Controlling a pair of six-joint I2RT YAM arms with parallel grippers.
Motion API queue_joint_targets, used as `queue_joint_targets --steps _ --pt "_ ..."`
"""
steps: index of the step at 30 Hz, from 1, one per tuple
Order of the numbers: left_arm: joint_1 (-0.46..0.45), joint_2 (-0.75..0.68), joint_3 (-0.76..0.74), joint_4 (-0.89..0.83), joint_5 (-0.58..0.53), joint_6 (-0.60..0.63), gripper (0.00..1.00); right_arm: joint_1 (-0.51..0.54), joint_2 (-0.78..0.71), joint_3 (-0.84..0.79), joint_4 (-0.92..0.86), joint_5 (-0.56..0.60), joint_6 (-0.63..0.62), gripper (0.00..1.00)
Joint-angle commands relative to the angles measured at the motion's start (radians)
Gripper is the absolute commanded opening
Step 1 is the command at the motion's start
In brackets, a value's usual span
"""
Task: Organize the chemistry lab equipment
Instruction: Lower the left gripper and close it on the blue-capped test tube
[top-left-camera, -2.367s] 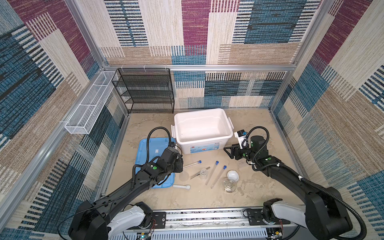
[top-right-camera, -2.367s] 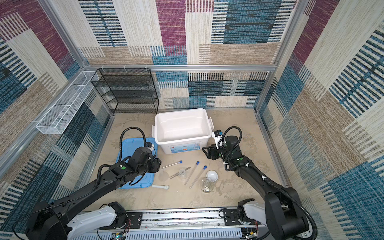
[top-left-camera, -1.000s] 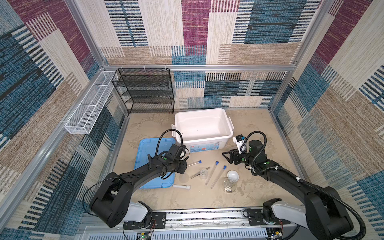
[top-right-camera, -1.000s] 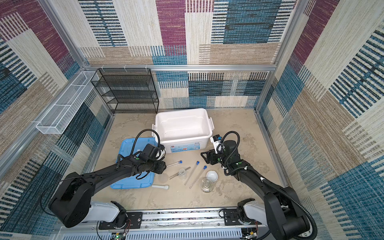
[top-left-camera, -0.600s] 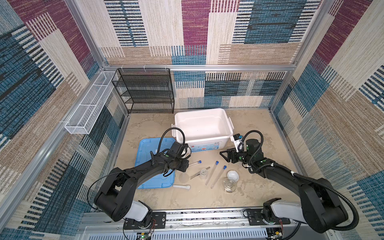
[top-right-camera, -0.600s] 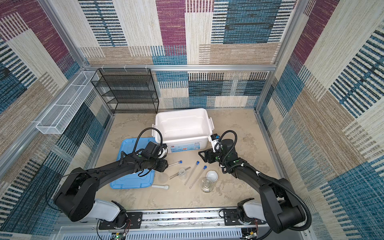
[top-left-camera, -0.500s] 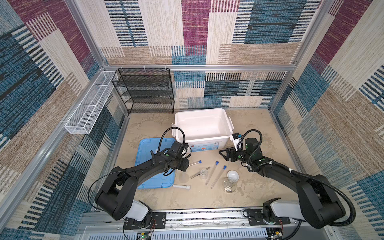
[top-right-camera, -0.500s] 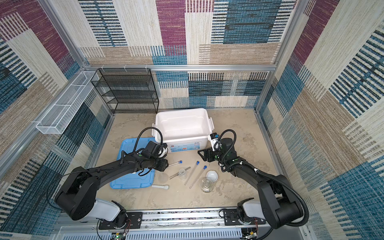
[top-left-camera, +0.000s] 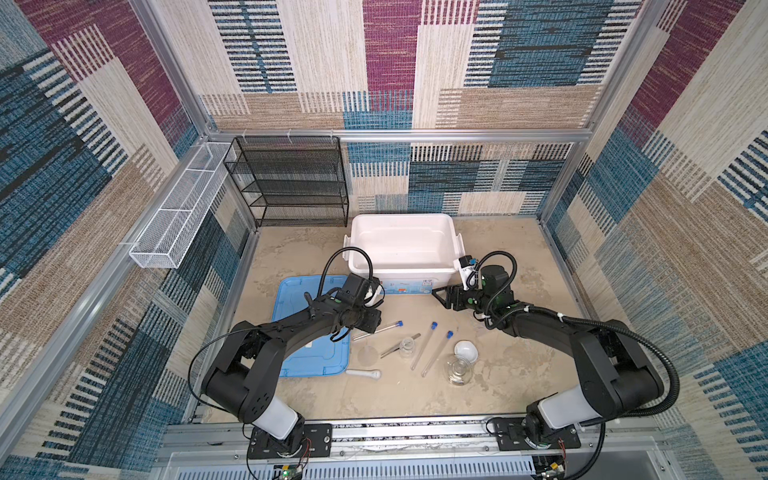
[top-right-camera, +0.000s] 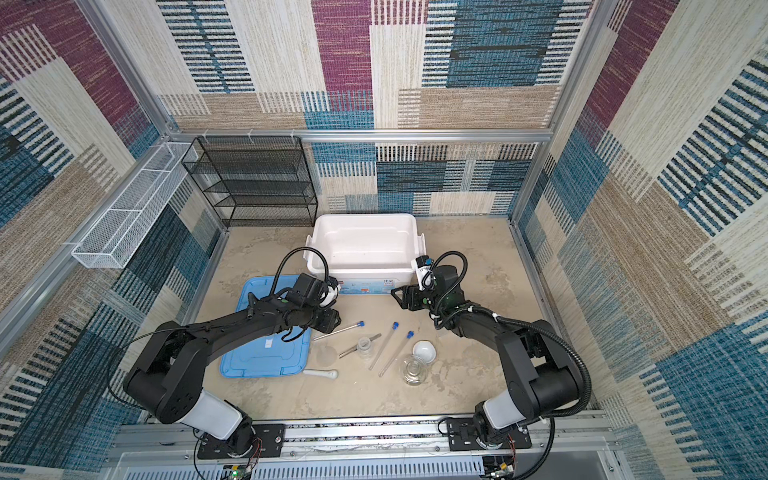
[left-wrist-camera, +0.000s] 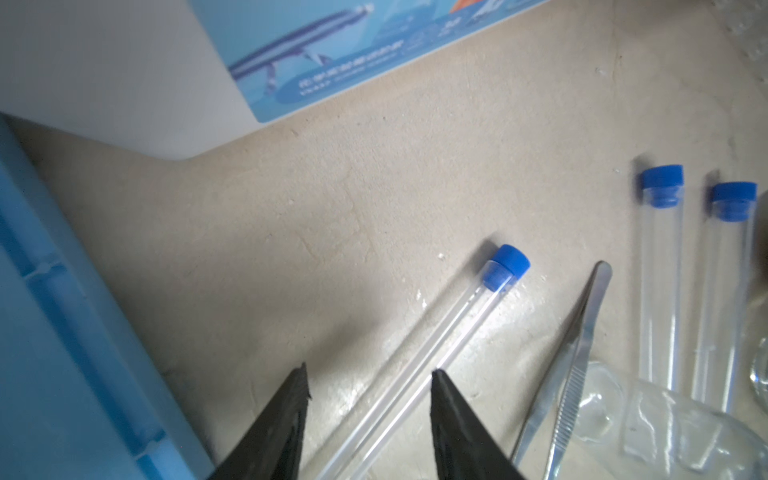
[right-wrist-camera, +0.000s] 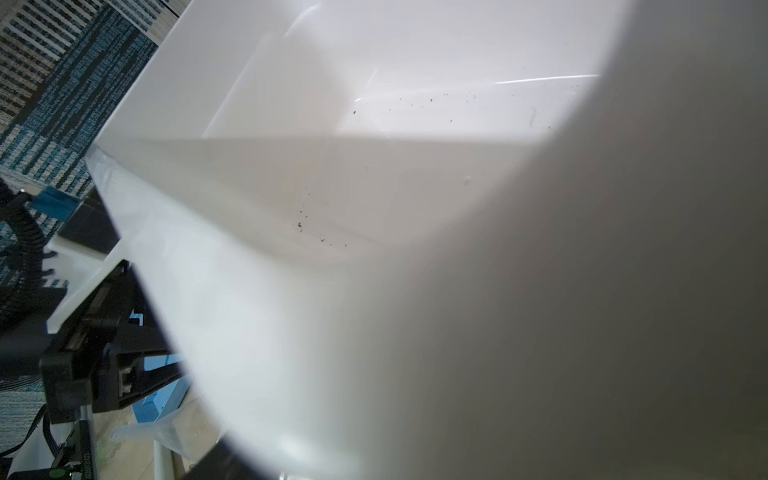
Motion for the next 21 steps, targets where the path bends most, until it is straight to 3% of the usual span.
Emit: queue_joint_targets --steps 1,13,21 --pt "0.003 -0.005 -0.011 0.021 0.029 0.051 0.49 0.000 0.017 0.020 0.043 0.038 0.023 0.69" --pt "0.000 0.024 0.024 -0.044 0.130 0.077 0.46 0.001 0.034 -0.001 0.106 0.044 0.047 0.70" --pt "-0.026 0.050 0.010 -0.046 0.130 0.055 0.44 0.002 0.011 -0.017 0.103 0.062 0.039 0.70"
